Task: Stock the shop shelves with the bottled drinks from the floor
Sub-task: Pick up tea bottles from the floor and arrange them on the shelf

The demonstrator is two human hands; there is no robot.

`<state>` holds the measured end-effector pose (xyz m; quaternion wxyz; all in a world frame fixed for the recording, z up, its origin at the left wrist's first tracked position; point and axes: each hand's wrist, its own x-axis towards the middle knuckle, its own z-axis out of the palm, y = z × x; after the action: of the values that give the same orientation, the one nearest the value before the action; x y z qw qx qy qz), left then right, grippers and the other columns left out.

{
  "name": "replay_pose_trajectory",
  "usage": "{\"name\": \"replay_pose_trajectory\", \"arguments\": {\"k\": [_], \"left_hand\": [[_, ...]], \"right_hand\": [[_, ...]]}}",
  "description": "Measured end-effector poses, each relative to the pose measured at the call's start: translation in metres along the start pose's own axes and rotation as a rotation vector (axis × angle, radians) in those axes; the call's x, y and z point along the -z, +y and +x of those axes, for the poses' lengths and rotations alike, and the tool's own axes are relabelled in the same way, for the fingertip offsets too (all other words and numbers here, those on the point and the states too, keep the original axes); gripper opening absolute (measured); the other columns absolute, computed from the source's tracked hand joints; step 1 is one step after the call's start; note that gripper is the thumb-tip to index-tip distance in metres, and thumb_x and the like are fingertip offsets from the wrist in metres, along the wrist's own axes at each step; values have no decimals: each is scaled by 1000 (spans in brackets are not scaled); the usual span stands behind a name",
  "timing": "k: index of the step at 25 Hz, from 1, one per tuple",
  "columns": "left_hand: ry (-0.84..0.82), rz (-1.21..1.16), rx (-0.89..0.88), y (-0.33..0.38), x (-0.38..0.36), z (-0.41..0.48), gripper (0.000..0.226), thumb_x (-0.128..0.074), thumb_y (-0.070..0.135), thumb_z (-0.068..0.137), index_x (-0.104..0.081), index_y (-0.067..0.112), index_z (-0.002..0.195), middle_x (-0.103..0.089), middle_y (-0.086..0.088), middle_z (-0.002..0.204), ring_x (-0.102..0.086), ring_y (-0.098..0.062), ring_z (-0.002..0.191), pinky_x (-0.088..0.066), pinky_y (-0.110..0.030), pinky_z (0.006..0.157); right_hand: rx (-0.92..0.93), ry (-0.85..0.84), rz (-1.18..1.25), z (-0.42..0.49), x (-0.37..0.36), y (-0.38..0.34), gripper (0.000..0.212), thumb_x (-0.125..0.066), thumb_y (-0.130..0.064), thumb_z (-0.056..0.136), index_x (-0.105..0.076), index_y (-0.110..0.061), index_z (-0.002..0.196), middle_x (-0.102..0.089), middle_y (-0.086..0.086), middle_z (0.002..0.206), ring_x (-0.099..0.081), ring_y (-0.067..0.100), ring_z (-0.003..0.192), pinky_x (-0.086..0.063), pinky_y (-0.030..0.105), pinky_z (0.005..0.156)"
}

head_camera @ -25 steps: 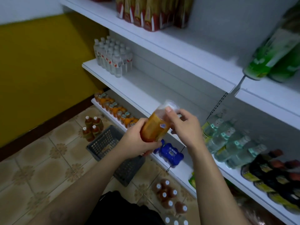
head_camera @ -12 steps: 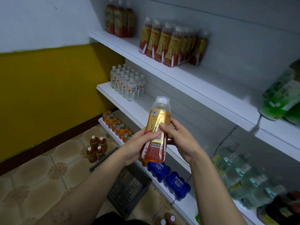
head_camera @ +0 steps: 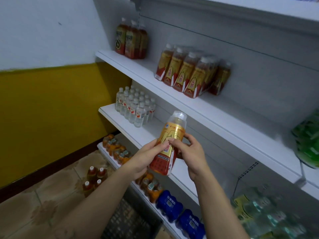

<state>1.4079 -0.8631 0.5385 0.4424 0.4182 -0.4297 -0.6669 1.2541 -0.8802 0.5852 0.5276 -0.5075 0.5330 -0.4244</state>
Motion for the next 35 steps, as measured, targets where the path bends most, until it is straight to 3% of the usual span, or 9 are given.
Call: {"name": "replay_pose_trajectory", "arguments": {"k": [7, 11, 14, 16, 22, 25, 28, 32, 35], "left_hand": [[-123, 313, -58, 31, 7, 53, 76, -81, 48, 72, -42, 48, 137, -64, 10, 121, -64, -17, 110, -59, -43, 84], [-8, 475, -188, 53, -18, 90, 77, -85, 38, 68, -42, 45, 131, -64, 19, 113, -62, 2, 103, -52, -20, 81], [62, 475, -277, 74, -34, 127, 76, -88, 25, 66, -47, 41, 127, -66, 19, 107, -62, 8, 95, -50, -15, 76], [76, 491, -331, 84, -48, 153, 78, -88, 23, 66, -45, 42, 128, -66, 20, 108, -62, 8, 98, -51, -11, 76], [134, 468, -431, 109, -101, 248, 83, -87, 20, 67, -44, 40, 135, -67, 19, 111, -64, 3, 101, -57, -25, 83], [167, 480, -428, 116, -120, 296, 79, -82, 12, 71, -45, 34, 138, -65, 19, 111, -63, -4, 107, -57, -28, 86], [204, 584, -409, 120, -129, 329, 77, -78, 20, 76, -40, 30, 143, -56, 18, 120, -54, -9, 118, -50, -28, 97], [234, 593, -399, 114, -131, 366, 80, -79, 22, 78, -36, 31, 145, -50, 23, 119, -48, -3, 119, -42, -17, 97], [285, 537, -430, 105, -135, 386, 77, -78, 24, 79, -34, 49, 137, -51, 26, 123, -48, -7, 126, -43, -26, 106]], "right_hand": [[36, 142, 20, 43, 18, -25, 53, -78, -16, 81, -53, -21, 127, -76, 4, 94, -75, 15, 77, -55, 18, 57], [61, 129, -38, 76, 37, -44, 48, -79, -16, 80, -54, -22, 121, -75, 3, 97, -75, 14, 81, -59, 26, 65], [94, 60, -165, 109, 63, -69, 42, -79, -21, 79, -59, -22, 117, -74, 1, 104, -74, 14, 87, -62, 38, 78], [85, -21, -239, 131, 86, -87, 43, -80, -25, 78, -60, -26, 115, -74, -3, 102, -74, 14, 86, -62, 40, 75], [144, -34, -227, 207, 156, -120, 41, -84, -10, 73, -62, -24, 106, -75, -1, 92, -74, 13, 75, -60, 37, 58], [205, 91, -352, 253, 185, -119, 43, -89, -13, 63, -64, -31, 92, -74, -5, 89, -73, 15, 80, -62, 43, 72], [234, 180, -418, 295, 202, -112, 49, -93, -15, 55, -59, -35, 84, -68, -12, 86, -68, 15, 88, -58, 39, 81], [243, 283, -421, 344, 211, -107, 60, -92, -23, 59, -64, -21, 112, -69, -2, 100, -67, 20, 94, -50, 30, 75], [242, 261, -469, 371, 204, -111, 56, -89, -23, 65, -67, -18, 116, -71, 5, 108, -67, 23, 100, -44, 27, 72]]}}
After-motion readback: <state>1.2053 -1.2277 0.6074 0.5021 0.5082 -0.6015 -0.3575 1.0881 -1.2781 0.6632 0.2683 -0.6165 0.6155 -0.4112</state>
